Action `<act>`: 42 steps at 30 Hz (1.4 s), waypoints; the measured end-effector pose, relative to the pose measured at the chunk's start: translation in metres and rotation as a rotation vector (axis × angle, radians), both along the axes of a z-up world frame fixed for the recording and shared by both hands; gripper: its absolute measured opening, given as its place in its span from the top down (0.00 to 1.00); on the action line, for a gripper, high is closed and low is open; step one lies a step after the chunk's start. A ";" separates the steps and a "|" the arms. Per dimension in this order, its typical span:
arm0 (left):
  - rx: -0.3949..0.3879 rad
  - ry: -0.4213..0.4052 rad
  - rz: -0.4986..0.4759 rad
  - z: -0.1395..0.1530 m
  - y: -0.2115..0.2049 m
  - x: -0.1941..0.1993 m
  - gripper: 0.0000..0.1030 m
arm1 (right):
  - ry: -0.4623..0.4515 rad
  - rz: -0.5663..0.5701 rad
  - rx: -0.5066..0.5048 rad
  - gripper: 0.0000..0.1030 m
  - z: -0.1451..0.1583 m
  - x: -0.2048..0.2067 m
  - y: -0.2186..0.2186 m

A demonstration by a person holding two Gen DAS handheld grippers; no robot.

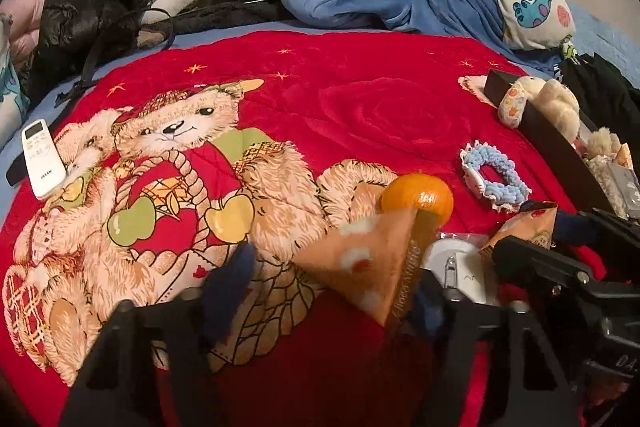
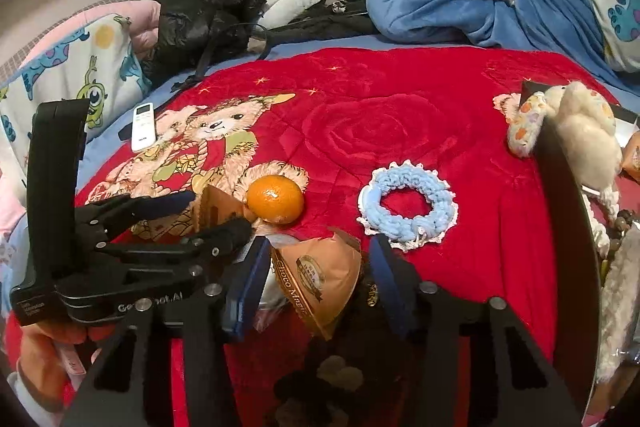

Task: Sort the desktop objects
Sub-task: 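Grasp the orange triangular packet with the left gripper while the right grasps the brown packet, then lift the triangular packet with the left gripper while the right lifts the brown packet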

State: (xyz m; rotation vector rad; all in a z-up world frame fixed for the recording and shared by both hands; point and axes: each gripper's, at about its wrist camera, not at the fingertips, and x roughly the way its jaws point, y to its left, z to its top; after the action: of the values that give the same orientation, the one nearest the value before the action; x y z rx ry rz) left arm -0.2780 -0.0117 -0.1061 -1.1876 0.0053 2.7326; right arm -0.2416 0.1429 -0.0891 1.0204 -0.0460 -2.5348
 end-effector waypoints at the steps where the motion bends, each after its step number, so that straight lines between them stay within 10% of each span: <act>1: 0.001 0.003 -0.003 0.000 0.000 0.000 0.53 | -0.001 -0.002 0.001 0.59 0.000 0.000 0.000; 12: 0.010 0.048 -0.003 0.006 -0.001 0.010 0.57 | 0.006 -0.012 -0.028 0.74 0.001 0.001 0.005; 42: 0.001 0.096 0.025 0.017 -0.004 0.023 0.57 | 0.046 -0.011 -0.155 0.74 0.015 0.010 0.020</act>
State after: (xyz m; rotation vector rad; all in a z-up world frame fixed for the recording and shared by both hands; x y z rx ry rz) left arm -0.2555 -0.0157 -0.0894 -1.0624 -0.0001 2.8082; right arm -0.2319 0.1631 -0.0746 0.9031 -0.2318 -2.5181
